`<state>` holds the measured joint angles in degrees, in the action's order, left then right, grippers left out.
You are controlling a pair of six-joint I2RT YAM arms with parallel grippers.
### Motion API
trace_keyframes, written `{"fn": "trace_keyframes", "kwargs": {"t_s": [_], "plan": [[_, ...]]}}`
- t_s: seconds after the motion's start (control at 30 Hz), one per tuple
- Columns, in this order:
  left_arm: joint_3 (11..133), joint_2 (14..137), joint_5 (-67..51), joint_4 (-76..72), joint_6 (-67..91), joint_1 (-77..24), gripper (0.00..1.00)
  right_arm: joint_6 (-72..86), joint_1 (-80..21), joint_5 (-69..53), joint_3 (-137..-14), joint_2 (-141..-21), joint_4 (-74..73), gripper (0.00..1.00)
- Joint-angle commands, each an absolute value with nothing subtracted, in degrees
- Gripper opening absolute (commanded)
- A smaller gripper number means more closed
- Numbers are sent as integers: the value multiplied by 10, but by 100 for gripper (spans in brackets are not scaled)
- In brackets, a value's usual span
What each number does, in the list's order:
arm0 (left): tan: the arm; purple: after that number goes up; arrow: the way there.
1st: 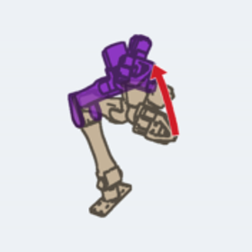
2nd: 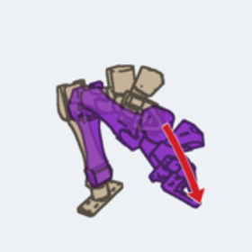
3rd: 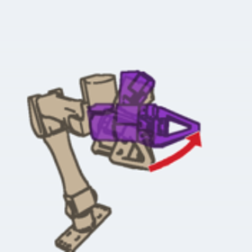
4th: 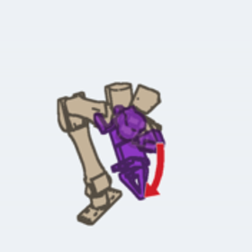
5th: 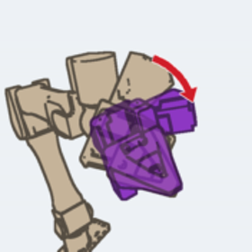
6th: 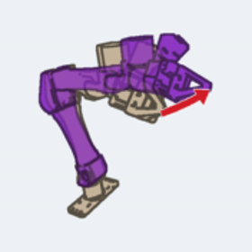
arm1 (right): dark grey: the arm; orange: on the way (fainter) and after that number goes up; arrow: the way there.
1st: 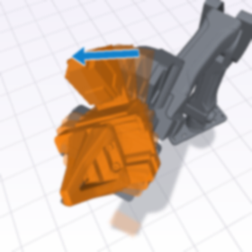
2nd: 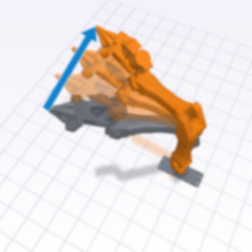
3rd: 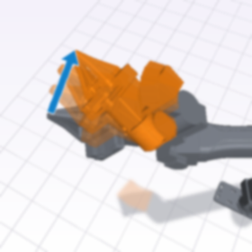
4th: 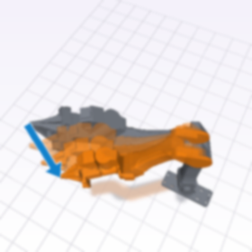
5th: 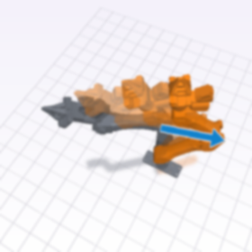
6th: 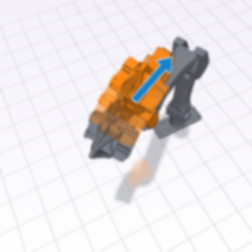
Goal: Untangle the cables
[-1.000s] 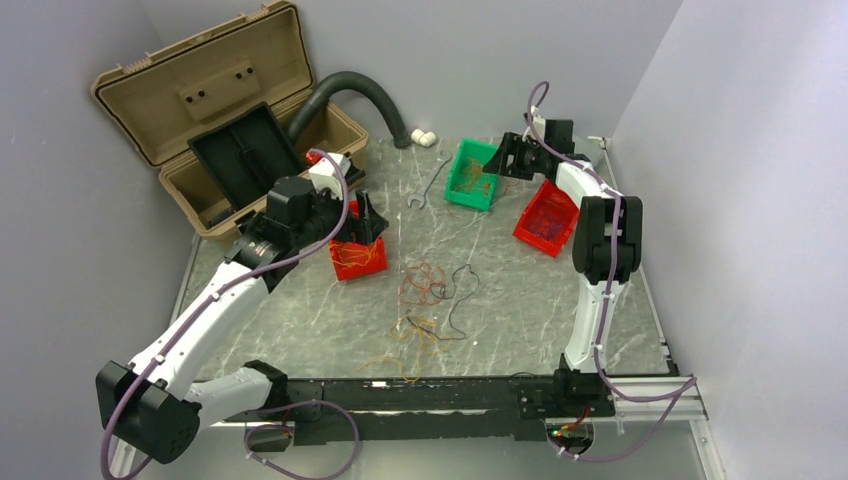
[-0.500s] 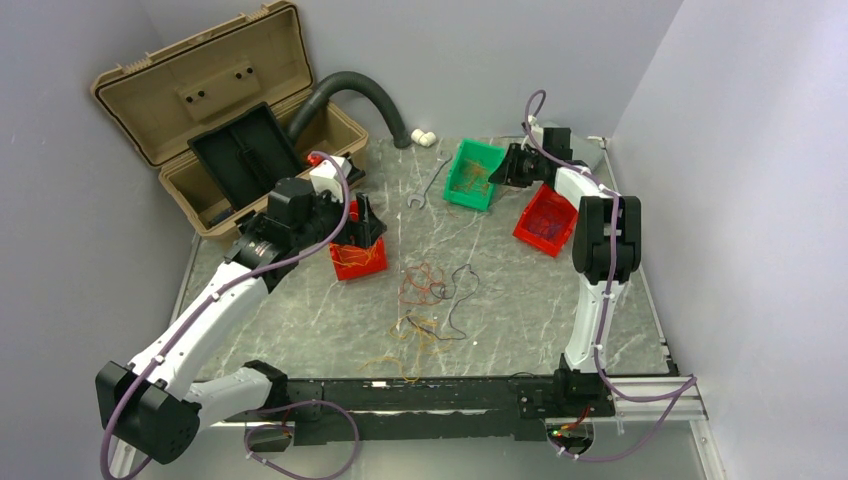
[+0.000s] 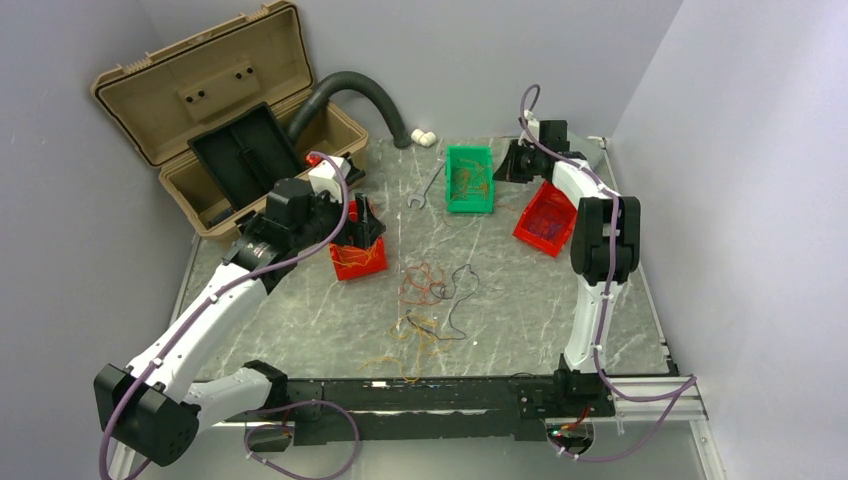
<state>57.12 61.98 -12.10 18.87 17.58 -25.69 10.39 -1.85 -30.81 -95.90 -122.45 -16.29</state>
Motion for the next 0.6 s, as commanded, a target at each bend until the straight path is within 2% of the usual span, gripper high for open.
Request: {"fn": "trace_keyframes", "kwargs": {"t_s": [0.0,0.33,0.57], "plan": [[589,615,-117,190,164,-259,99,79,-32,-264,-998,-1186,-216,0],[595,617,-119,196,160,-258,99,65,-70,-171,-1060,-1156,-314,0],[603,616,-121,206,153,-259,99,63,-86,-171,-1137,-1175,-385,0]]}}
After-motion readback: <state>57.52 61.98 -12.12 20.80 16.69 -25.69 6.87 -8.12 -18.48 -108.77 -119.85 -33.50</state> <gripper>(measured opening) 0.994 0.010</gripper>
